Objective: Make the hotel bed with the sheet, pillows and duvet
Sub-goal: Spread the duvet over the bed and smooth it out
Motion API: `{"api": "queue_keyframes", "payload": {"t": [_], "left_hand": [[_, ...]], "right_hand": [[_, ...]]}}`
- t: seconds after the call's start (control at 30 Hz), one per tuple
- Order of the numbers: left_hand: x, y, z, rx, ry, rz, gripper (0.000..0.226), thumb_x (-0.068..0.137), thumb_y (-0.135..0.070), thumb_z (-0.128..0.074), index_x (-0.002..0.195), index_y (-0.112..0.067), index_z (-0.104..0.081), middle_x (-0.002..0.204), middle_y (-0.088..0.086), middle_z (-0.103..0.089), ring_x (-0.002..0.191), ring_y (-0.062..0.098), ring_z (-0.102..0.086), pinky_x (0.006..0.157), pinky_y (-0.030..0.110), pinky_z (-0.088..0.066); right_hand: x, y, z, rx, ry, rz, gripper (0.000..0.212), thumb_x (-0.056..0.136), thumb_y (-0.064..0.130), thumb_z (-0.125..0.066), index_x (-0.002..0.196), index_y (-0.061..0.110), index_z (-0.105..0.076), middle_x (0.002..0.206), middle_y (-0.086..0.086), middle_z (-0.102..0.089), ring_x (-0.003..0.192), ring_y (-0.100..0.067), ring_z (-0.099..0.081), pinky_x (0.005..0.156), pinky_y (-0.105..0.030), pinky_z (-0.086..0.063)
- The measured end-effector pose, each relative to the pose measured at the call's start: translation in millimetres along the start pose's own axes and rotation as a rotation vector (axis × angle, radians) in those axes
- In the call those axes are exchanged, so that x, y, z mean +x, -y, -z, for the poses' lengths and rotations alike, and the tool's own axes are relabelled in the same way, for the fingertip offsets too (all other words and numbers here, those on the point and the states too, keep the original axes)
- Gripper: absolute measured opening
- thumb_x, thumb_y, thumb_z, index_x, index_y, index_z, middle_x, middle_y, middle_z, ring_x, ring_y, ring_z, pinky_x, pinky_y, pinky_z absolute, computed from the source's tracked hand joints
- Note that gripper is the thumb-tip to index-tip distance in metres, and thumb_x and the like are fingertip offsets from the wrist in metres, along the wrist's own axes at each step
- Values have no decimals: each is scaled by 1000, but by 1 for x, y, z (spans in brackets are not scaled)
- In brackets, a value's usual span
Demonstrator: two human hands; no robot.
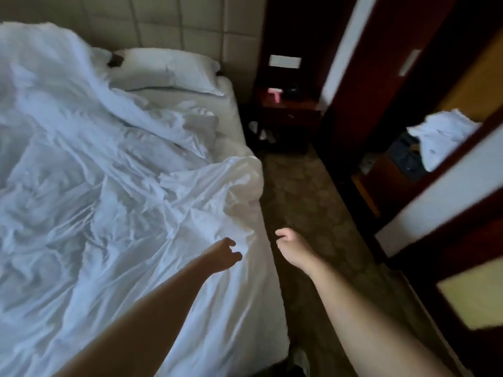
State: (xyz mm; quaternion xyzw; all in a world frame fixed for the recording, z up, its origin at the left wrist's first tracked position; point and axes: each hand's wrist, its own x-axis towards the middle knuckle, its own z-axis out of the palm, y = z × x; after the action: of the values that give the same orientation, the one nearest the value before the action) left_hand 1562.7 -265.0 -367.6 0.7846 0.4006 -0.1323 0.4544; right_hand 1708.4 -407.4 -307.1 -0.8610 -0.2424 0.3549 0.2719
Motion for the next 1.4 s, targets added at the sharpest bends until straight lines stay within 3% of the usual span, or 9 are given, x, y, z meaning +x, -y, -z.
{"api": "queue_keyframes", "payload": {"t": [0.13,0.3,0.47,0.73,0.83,0.97,1.07,1.27,1.4], "left_hand": [[10,-14,-28,-152,-119,219,57,84,-42,-64,131,-14,-47,119,1,-62,112,17,-57,98,28,-41],[5,-42,-59,-321,-252,384,58,85,-36,-67,135,-15,-46,130,1,-56,120,18,-53,98,26,-40],[0,-41,-74,-406,-311,458,59,84,-35,-68,136,-17,-45,132,3,-54,116,20,-55,99,31,-44],[-6,-17,-95,-525,-364,589,58,84,-34,-65,136,-20,-44,133,0,-54,117,18,-55,96,28,-43],[-3,-17,-103,-570,-338,653,54,84,-33,-63,134,-20,-46,128,-2,-56,113,18,-55,94,27,-43],[6,-25,-107,-669,-402,774,52,84,-32,-63,132,-20,-49,125,-1,-59,112,19,-57,97,31,-45],[15,-42,-108,-749,-463,862,52,85,-34,-62,133,-17,-49,127,1,-58,113,19,-56,96,29,-44],[38,-73,-107,-925,-553,980,54,84,-37,-62,133,-19,-49,125,0,-58,110,19,-57,95,32,-47],[52,-89,-101,-956,-659,1034,19,83,-31,-53,88,-18,-66,85,-1,-72,78,16,-69,76,31,-54]], "right_hand": [[78,-1,33,-165,198,81,46,92,9,-39,136,17,-50,136,-7,-53,121,-22,-52,101,-31,-44],[128,14,44,-319,425,160,48,90,8,-41,137,16,-48,132,-10,-54,106,-20,-51,86,-30,-43],[146,23,23,-475,564,209,46,92,12,-46,138,16,-47,140,-5,-49,126,-24,-48,108,-37,-39],[168,5,-19,-601,658,106,67,93,30,-58,147,4,-29,147,-13,-40,133,-30,-41,105,-34,-37],[179,4,-28,-622,695,77,59,92,31,-60,139,-2,-42,138,-15,-50,126,-29,-48,99,-33,-41],[207,6,-45,-659,789,-18,83,81,51,-67,142,2,-40,139,-13,-50,120,-30,-54,90,-34,-47],[225,21,-58,-601,871,-65,64,88,44,-63,136,5,-47,130,-12,-56,99,-27,-56,59,-27,-41],[242,53,-76,-852,1017,209,24,98,27,-46,108,9,-57,106,-13,-62,83,-27,-62,50,-23,-38],[247,72,-85,-901,1126,398,23,94,30,-52,86,9,-60,88,-10,-65,80,-26,-64,61,-26,-43]]}}
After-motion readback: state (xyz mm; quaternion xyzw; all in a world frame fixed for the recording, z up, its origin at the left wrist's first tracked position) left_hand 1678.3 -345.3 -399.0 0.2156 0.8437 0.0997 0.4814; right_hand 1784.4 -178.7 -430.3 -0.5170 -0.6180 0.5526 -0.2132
